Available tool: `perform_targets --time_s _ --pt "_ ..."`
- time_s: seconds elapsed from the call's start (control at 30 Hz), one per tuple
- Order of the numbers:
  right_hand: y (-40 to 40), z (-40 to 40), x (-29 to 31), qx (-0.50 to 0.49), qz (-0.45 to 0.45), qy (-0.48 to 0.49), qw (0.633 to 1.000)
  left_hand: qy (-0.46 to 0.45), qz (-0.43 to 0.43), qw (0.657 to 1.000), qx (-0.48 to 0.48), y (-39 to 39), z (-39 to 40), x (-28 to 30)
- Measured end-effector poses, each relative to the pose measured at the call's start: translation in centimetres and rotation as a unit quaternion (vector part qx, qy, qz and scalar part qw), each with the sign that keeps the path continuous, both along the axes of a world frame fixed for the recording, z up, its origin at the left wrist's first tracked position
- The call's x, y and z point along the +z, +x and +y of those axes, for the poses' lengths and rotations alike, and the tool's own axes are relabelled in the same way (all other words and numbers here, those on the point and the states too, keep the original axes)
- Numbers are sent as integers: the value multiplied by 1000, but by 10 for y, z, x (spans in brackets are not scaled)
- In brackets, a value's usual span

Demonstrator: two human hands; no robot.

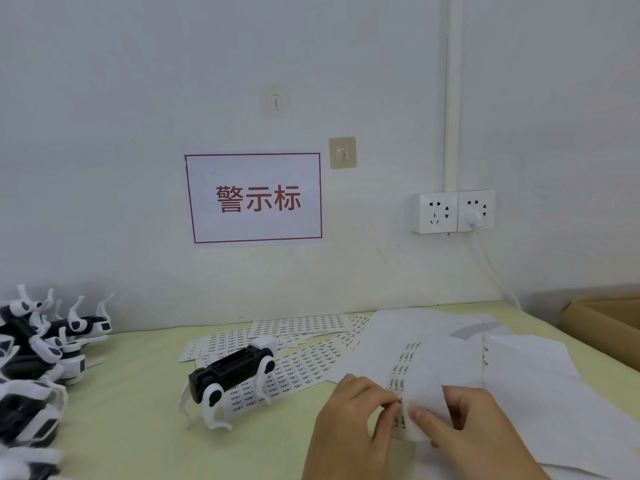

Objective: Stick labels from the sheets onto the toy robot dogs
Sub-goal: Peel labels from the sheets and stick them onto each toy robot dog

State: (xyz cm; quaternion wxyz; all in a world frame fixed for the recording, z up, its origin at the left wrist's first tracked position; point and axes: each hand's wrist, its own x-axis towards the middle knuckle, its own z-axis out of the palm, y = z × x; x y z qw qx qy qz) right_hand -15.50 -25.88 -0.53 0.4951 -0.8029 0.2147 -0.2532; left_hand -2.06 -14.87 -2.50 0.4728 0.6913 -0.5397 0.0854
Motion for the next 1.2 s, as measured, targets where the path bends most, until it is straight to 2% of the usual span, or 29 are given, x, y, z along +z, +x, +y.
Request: perform_targets --time_s 0.03,0.1,0.17,0.3,0.43,0.57,0.7,0.8,0.87,1.0,1.1,1.2 --pt "-1 -1 0 -11 -13 -6 1000 -2 -46 999 -17 0 0 -5" --pt "-1 -1 -1 -17 -30 -10 999 18 -104 994 41 1 -7 -10" --pt "-1 2 1 -16 -27 -14 999 -27 -89 994 62 0 -10 -13" --pt "-2 1 6 -24 -18 -14 999 -42 -66 996 42 0 -11 -11" --pt "-1 -2 6 -41 -2 -17 999 -29 -11 999 25 -3 -9 -10" --pt "2 -11 -1 -75 -8 -6 997 -13 88 995 35 -3 -7 -8" --pt "6 -22 -9 -159 -30 -48 986 -10 165 985 43 0 -7 -4" --pt "6 -26 -9 -241 -8 -143 960 -14 193 980 52 3 -8 -4" --pt "4 -26 -10 -246 -43 -228 941 -16 205 977 55 4 -8 -4" --pt "5 -19 -12 -165 -127 -400 893 -12 218 974 60 4 -9 -4" --pt "8 -14 -15 -109 -141 -515 839 -10 215 975 62 5 -10 -4" --pt "13 -16 -18 -84 -127 -572 806 -14 213 975 57 4 -9 -4"
